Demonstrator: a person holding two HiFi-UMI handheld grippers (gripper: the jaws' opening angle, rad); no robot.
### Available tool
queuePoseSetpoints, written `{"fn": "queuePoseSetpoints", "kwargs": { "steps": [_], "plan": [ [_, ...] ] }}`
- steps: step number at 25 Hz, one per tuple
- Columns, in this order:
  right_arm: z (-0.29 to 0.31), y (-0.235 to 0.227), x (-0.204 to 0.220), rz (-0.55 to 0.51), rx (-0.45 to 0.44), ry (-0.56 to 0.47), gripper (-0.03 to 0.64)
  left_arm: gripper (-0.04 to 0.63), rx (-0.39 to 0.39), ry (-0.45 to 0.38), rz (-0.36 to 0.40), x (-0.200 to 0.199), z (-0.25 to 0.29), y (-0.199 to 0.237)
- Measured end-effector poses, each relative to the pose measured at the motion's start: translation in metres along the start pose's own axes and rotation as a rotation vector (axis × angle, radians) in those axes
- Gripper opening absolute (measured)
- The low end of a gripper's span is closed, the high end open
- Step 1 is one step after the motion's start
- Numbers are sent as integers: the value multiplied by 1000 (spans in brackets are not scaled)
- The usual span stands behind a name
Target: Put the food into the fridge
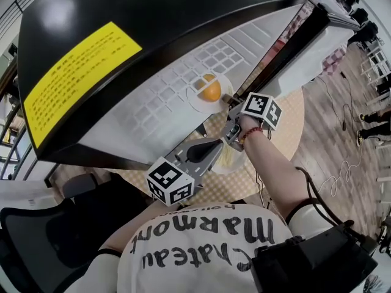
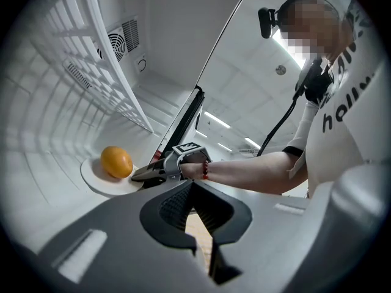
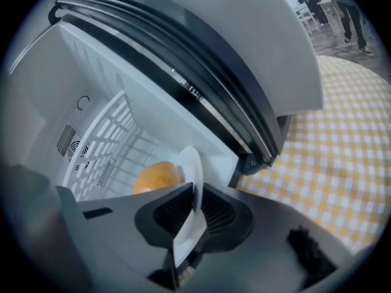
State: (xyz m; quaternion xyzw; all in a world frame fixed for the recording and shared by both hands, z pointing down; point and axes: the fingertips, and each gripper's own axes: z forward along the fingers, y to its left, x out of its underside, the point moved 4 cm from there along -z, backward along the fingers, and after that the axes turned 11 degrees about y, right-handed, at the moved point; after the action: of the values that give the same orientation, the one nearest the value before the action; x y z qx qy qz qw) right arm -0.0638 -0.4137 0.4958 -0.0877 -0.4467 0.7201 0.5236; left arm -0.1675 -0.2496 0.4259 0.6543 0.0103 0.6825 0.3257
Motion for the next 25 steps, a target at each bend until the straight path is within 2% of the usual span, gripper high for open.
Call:
{"fn": "queuePoseSetpoints", "kwargs": {
  "steps": [7, 25],
  "plan": [
    [8, 7, -6, -122, 57, 13, 51, 0, -10, 1, -4, 2, -3, 2],
    [24, 15, -16, -335, 142, 46, 92, 0, -21, -9, -11, -1, -3, 12]
  ]
}}
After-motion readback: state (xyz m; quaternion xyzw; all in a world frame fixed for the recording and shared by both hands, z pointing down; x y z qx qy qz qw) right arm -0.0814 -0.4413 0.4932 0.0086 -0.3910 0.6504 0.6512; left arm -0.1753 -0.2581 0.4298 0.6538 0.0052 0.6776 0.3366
